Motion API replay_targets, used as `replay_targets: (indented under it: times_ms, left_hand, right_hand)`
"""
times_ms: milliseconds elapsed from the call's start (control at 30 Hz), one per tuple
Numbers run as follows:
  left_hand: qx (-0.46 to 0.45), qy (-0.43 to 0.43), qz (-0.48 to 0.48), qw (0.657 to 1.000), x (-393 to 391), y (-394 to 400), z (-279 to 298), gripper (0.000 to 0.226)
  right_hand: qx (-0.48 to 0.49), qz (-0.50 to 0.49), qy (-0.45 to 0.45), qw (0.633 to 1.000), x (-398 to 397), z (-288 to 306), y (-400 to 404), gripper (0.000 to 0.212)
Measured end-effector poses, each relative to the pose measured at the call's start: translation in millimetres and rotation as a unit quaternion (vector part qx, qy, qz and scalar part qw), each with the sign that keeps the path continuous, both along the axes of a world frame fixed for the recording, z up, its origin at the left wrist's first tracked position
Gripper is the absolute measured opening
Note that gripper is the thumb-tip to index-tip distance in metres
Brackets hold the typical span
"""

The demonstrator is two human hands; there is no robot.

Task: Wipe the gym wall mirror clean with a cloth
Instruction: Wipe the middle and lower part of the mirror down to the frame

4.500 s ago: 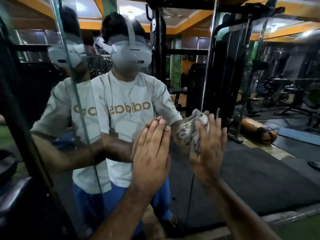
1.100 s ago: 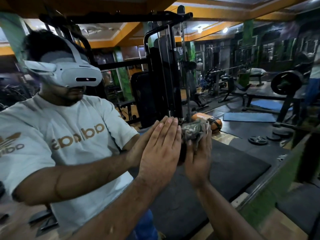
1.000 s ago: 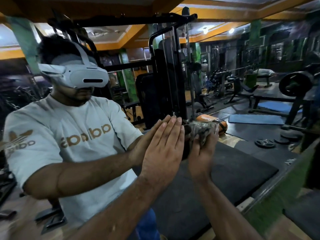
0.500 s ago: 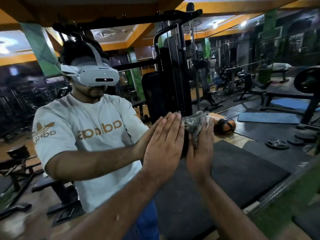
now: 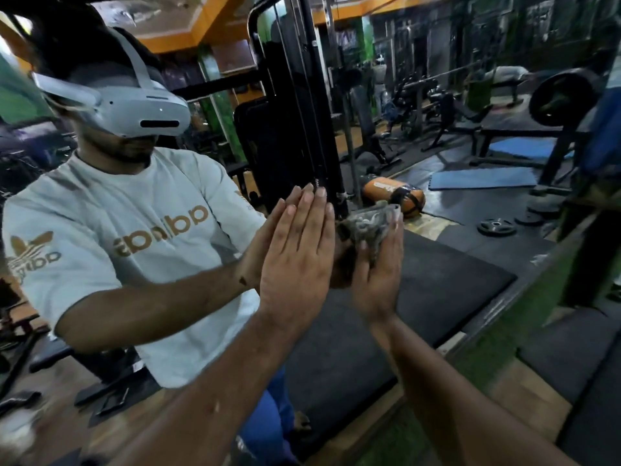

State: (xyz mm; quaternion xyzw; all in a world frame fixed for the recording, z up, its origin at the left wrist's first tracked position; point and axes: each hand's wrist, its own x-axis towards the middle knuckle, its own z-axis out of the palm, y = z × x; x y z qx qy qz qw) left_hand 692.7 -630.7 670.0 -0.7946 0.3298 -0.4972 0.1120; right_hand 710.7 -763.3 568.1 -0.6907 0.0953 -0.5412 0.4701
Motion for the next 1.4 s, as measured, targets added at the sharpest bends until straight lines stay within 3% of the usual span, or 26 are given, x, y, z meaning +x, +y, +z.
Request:
replay_targets:
  times_ms: [100,133,267,300,400,467,633,700,833,933,1033,1067,1133,1233,1300,1400]
  left_hand:
    - [0.005,-0.001,-0.015,1.0,4,-15,-6,0.057]
    - [0.0,0.001,-0.021,1.0,6,-20,-6,0.057]
    - [0.001,0.013,-0.03,0.999,12,-33,-13,0.06]
    - [0.001,0.019,-0.031,0.999,12,-36,-14,0.061]
    - [0.007,0.037,-0.038,0.999,13,-43,-18,0.061]
    - [0.002,0.035,-0.041,0.999,15,-47,-20,0.06]
    - [-0.012,0.042,-0.04,0.998,18,-59,-22,0.06]
    - [-0.013,0.053,-0.034,0.998,18,-63,-23,0.061]
    - [-0.018,0.049,-0.029,0.998,21,-80,-25,0.059]
    - [-0.036,0.045,-0.033,0.998,25,-102,-26,0.058]
    - [-0.041,0.039,-0.032,0.998,28,-127,-28,0.059]
    - [-0.033,0.036,-0.032,0.998,29,-135,-29,0.058]
    - [-0.012,0.033,-0.028,0.999,32,-150,-31,0.057]
    - [0.014,0.032,-0.012,0.999,37,-170,-34,0.059]
    - [0.02,0.03,-0.006,0.999,40,-183,-36,0.059]
    - [0.018,0.037,-0.004,0.999,44,-201,-37,0.058]
  right_hand:
    - [0.19,0.038,-0.011,0.981,11,26,0,0.068]
    - [0.183,0.059,-0.017,0.981,12,33,-1,0.067]
    - [-0.014,0.052,0.004,0.999,6,5,-22,0.063]
    - [-0.015,0.054,0.01,0.998,7,-8,-31,0.064]
    - [0.176,0.069,0.007,0.982,22,-16,-46,0.074]
    - [0.218,0.074,-0.002,0.973,27,1,-47,0.072]
    - [0.007,0.042,-0.011,0.999,10,13,-42,0.066]
    - [0.026,0.007,0.0,1.0,16,-9,-49,0.065]
    - [0.181,0.005,-0.001,0.984,28,6,-66,0.067]
    - [0.105,0.026,-0.014,0.994,31,16,-87,0.068]
    - [-0.035,0.003,-0.002,0.999,34,-19,-116,0.063]
    - [-0.04,-0.011,0.009,0.999,36,-35,-126,0.063]
    - [0.055,-0.021,0.018,0.998,38,-55,-139,0.064]
    - [0.166,-0.015,0.016,0.986,45,-42,-153,0.064]
    - [0.139,0.007,0.005,0.99,48,-23,-168,0.066]
    - [0.017,0.022,-0.01,1.0,49,-8,-193,0.064]
